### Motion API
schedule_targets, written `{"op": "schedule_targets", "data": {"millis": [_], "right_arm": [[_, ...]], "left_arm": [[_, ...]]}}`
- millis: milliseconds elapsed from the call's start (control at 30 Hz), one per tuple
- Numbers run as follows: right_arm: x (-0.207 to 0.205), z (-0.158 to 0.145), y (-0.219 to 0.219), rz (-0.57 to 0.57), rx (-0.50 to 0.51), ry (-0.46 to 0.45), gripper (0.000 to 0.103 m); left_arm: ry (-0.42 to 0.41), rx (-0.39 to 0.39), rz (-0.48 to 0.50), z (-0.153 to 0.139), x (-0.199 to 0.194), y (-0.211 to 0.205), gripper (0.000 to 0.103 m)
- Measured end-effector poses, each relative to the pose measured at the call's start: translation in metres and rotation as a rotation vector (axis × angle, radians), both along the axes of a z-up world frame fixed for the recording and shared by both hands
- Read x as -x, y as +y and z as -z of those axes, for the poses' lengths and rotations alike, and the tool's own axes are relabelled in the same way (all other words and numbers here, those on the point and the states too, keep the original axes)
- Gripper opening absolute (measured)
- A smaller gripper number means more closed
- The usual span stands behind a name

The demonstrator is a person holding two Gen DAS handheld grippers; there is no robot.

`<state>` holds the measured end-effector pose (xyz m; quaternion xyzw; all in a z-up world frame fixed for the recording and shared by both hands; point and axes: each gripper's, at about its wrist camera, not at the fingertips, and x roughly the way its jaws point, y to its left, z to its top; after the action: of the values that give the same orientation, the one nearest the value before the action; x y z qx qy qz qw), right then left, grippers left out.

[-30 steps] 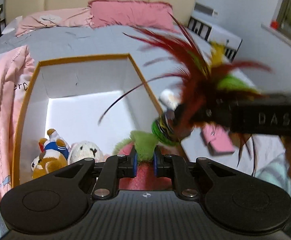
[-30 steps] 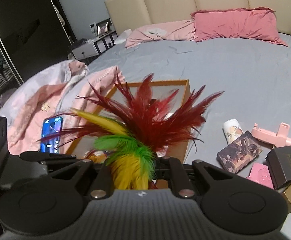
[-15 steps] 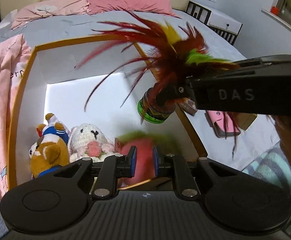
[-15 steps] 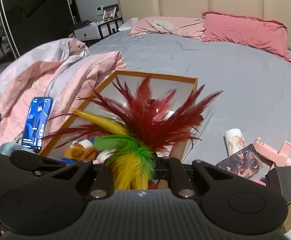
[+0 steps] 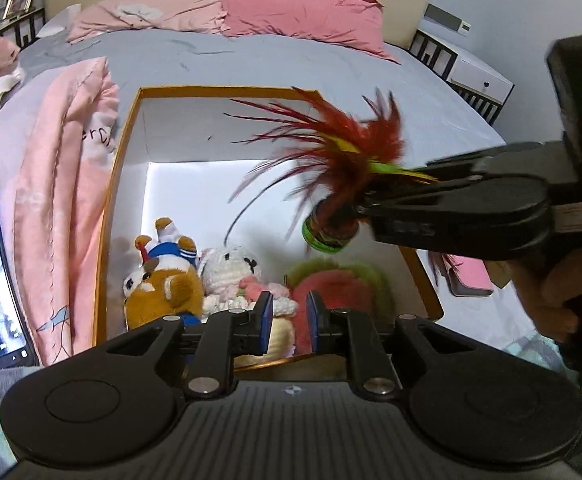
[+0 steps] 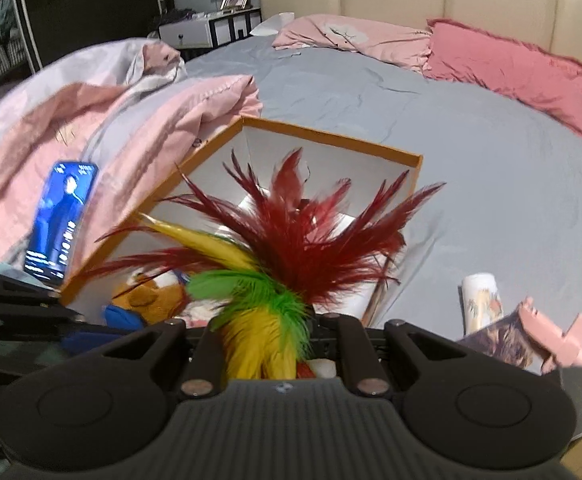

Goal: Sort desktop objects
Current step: 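Carry the pink ball and feather toy over the white box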

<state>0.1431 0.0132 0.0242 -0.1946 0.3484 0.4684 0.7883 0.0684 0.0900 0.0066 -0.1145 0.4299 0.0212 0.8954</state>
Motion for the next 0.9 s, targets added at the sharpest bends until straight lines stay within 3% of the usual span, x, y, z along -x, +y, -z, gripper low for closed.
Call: {"op": "schedule_targets", "data": {"millis": [167, 333, 467, 667, 767, 900], "right_arm": [[-0.003, 0.018, 0.029, -0.056, 0.104, -0.095, 0.013], [-0.006, 0.04, 0.042, -0.11, 0.222, -0.096, 0.013], [0.001, 0.045, 0.046, -0.168, 0.309, -0.147, 0.013], [0.009, 0.041, 0.043, -0.276, 0.407, -0.101, 0.013], [0.011, 0.036, 0.036, -0.326, 0.415, -0.034, 0.013], [0.012, 0.031, 0.033, -0.34, 0.42, -0.017, 0.013]], "left_arm": [[0.018, -0.01, -0.017, 0.002, -0.001, 0.001, 0.019], [0.034, 0.001, -0.039, 0.007, -0.001, 0.007, 0.019], [0.039, 0.007, -0.042, 0.01, -0.003, 0.009, 0.019], [0.038, 0.021, -0.045, 0.011, -0.003, 0.012, 0.019], [0.04, 0.027, -0.049, 0.013, -0.004, 0.013, 0.019], [0.04, 0.024, -0.046, 0.013, -0.005, 0.012, 0.019]]}}
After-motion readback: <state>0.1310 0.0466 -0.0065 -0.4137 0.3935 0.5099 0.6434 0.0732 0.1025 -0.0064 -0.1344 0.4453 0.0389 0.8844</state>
